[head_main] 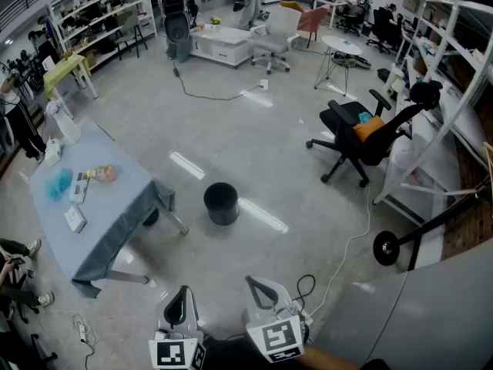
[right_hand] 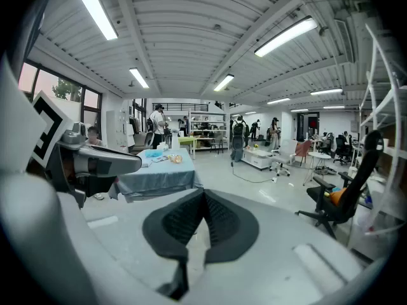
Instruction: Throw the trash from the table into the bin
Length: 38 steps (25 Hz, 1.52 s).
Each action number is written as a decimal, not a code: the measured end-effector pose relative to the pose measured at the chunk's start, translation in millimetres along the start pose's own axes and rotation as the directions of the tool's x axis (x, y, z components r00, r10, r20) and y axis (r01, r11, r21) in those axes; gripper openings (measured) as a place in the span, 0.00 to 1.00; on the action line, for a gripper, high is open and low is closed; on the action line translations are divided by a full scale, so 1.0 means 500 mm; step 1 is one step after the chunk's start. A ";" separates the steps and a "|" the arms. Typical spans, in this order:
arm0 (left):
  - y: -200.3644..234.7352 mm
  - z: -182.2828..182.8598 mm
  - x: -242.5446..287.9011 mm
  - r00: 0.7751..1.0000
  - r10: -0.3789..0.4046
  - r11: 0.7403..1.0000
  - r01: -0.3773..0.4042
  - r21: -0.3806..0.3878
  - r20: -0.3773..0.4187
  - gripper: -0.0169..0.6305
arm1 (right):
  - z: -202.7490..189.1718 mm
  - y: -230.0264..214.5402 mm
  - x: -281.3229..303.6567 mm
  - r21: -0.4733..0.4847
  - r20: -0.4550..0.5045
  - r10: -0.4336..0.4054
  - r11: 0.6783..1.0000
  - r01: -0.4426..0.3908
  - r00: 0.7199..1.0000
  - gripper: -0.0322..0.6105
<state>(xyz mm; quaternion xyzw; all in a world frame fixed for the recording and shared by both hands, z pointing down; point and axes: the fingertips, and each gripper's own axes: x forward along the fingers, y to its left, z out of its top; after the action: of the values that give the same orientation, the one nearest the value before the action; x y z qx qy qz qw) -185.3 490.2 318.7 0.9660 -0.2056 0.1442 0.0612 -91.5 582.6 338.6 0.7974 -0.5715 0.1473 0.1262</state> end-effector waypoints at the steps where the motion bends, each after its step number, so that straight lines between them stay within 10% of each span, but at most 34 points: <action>1: 0.000 0.000 -0.002 1.000 0.000 1.000 0.000 0.003 0.000 0.04 | -0.003 0.002 0.000 0.008 -0.001 0.001 1.000 -0.001 1.000 0.05; 20: 0.029 0.006 -0.032 1.000 0.016 1.000 -0.016 -0.004 0.021 0.04 | 0.020 0.037 0.000 0.046 0.046 0.027 0.999 -0.029 0.999 0.05; 38: 0.333 0.033 -0.148 0.983 0.169 0.985 -0.165 -0.055 0.074 0.04 | 0.159 0.275 0.141 -0.024 0.081 0.124 0.992 -0.122 0.989 0.05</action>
<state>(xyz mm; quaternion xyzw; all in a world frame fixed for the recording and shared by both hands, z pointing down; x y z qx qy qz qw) -314.6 364.3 290.2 0.9485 -0.2916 0.1058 0.0644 -193.5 448.1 296.2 0.7647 -0.6257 0.1165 0.1009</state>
